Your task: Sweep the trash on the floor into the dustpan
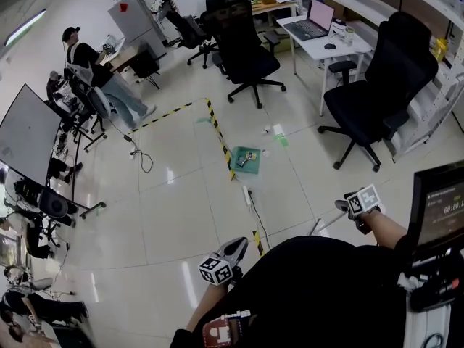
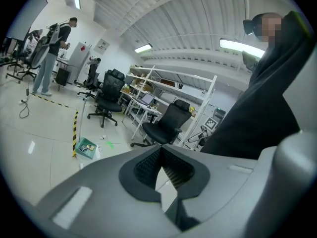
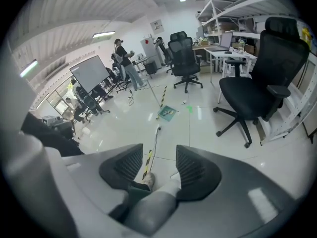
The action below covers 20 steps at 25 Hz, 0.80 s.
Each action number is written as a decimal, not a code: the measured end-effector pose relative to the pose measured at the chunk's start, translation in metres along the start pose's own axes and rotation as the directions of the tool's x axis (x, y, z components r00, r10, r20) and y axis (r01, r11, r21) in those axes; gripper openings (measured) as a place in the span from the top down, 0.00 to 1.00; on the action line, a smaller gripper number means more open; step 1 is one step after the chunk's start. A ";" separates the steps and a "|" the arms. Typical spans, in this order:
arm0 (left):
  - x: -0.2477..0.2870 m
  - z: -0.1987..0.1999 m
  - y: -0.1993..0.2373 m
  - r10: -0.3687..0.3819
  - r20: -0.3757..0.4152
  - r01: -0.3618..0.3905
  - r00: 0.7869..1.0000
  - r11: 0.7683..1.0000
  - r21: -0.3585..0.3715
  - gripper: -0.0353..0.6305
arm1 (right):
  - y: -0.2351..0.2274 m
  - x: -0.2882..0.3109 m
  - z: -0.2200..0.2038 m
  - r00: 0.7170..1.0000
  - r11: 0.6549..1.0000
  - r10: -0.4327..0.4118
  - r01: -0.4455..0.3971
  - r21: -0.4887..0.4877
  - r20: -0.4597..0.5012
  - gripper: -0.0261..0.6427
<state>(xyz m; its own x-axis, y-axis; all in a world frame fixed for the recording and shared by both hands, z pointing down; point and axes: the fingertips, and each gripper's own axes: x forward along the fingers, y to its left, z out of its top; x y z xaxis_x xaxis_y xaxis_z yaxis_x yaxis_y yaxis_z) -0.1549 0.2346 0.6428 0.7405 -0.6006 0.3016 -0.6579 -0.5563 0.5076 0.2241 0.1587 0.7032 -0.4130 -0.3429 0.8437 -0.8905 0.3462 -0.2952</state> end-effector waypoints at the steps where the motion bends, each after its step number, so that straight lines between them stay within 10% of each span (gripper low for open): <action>1: 0.004 0.002 -0.004 0.007 0.017 -0.007 1.000 1.000 -0.002 0.94 | -0.002 -0.001 -0.002 1.000 1.000 0.008 -0.008 -0.005 -0.003 0.65; 20: 0.046 0.003 -0.049 0.000 0.038 0.000 0.999 1.000 -0.003 0.94 | -0.017 -0.009 -0.010 0.995 0.992 0.091 -0.095 -0.086 -0.048 0.65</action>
<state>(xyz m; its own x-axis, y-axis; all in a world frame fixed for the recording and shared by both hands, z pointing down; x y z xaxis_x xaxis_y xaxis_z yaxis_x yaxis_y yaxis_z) -0.0887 0.2325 0.6289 0.7350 -0.6216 0.2710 -0.6572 -0.5547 0.5103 0.2447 0.1648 0.7048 -0.4831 -0.2676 0.8337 -0.8274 0.4512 -0.3346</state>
